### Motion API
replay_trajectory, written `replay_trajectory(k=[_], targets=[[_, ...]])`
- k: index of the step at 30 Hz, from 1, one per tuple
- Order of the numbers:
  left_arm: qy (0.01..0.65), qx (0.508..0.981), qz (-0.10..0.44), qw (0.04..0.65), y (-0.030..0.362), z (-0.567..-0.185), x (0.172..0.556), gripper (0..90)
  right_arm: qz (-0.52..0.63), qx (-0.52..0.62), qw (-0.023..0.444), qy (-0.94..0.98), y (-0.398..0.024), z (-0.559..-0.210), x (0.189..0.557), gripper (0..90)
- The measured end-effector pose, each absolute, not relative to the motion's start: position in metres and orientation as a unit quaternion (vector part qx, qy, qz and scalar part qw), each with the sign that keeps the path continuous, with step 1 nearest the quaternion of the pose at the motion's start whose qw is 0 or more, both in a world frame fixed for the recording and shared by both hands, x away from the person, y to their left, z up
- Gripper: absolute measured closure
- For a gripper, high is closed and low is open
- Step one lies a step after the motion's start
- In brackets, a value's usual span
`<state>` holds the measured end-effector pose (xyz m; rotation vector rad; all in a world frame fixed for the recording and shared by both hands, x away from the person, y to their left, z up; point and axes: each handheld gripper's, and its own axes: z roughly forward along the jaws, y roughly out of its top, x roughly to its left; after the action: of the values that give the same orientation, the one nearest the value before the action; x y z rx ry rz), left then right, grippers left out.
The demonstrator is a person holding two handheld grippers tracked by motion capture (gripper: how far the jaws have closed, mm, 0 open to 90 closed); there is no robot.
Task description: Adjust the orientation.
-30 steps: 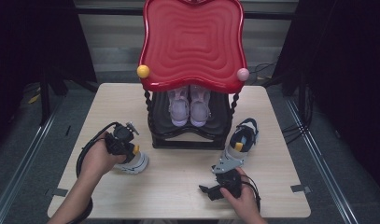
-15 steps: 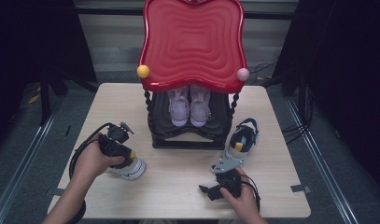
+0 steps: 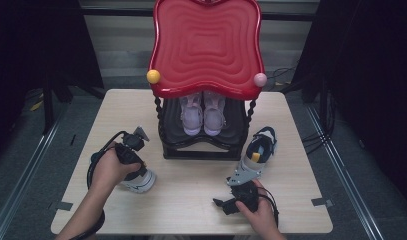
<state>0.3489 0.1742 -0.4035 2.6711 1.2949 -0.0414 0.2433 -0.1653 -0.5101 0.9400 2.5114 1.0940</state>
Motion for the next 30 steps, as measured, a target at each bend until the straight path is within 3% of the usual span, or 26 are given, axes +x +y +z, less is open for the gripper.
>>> replay_trajectory(k=[11,15,25,30], targets=[[0.353,0.933,-0.016,0.073,0.186,-0.401,0.326,66.8,0.375,0.322,0.123,0.861,-0.165,-0.510,0.243,11.9],[0.358,0.930,-0.023,0.082,0.192,-0.400,0.321,66.5,0.375,0.322,0.123,0.861,-0.165,-0.510,0.243,11.9],[0.379,0.922,-0.019,0.084,0.193,-0.400,0.327,46.8,0.374,0.322,0.123,0.861,-0.165,-0.510,0.243,11.7],[0.390,0.917,-0.031,0.084,0.191,-0.405,0.331,44.2,0.374,0.323,0.123,0.861,-0.165,-0.510,0.244,11.3]])
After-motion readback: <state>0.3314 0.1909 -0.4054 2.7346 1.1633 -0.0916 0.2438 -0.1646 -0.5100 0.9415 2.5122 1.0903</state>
